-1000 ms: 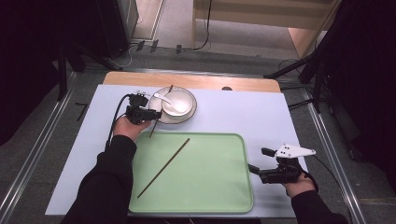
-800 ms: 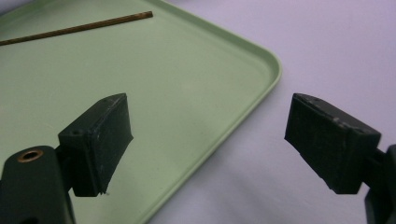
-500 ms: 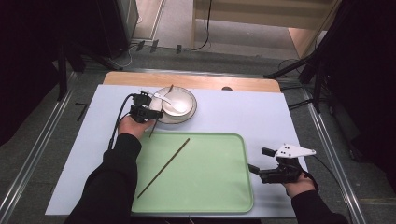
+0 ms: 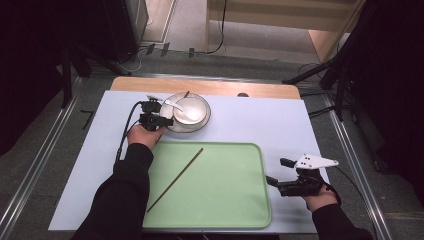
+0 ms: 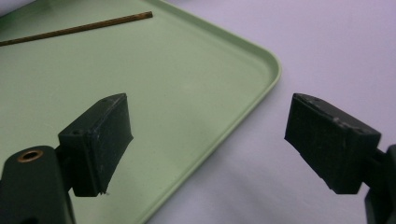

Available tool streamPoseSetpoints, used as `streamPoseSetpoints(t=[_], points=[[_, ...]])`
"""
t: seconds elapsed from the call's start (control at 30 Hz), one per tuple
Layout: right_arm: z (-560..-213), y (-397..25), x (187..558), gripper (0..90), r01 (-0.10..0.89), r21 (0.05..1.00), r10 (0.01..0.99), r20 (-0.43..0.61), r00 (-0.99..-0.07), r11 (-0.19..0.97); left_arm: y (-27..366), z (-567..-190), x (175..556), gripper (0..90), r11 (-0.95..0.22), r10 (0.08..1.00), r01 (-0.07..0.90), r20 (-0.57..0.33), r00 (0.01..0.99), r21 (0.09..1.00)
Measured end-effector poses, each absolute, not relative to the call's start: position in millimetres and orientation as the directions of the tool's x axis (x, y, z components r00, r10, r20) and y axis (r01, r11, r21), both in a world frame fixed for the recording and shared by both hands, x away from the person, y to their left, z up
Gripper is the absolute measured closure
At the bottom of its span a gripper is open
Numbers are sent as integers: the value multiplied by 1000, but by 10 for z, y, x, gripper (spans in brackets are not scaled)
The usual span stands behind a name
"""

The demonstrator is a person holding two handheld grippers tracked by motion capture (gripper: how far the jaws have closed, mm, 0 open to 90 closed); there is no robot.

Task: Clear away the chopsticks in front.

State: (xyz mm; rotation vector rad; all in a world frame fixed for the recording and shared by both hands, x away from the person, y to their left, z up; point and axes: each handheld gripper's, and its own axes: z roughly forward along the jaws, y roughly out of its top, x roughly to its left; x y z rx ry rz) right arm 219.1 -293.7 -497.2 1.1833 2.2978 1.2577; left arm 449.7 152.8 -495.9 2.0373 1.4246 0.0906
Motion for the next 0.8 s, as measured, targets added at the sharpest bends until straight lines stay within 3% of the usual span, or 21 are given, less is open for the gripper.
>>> streamPoseSetpoints(t=[0.4, 0.8], points=[[-4977, -2938, 2202, 152, 529, 796, 760, 141, -635, 294, 1691, -4825, 4477, 865, -157, 868, 823, -320, 378, 546], [-4988, -2919, 2242, 153, 526, 795, 750, 142, -646, 303, 2237, -4571, 4213, 865, -78, 874, 822, -357, 328, 563]])
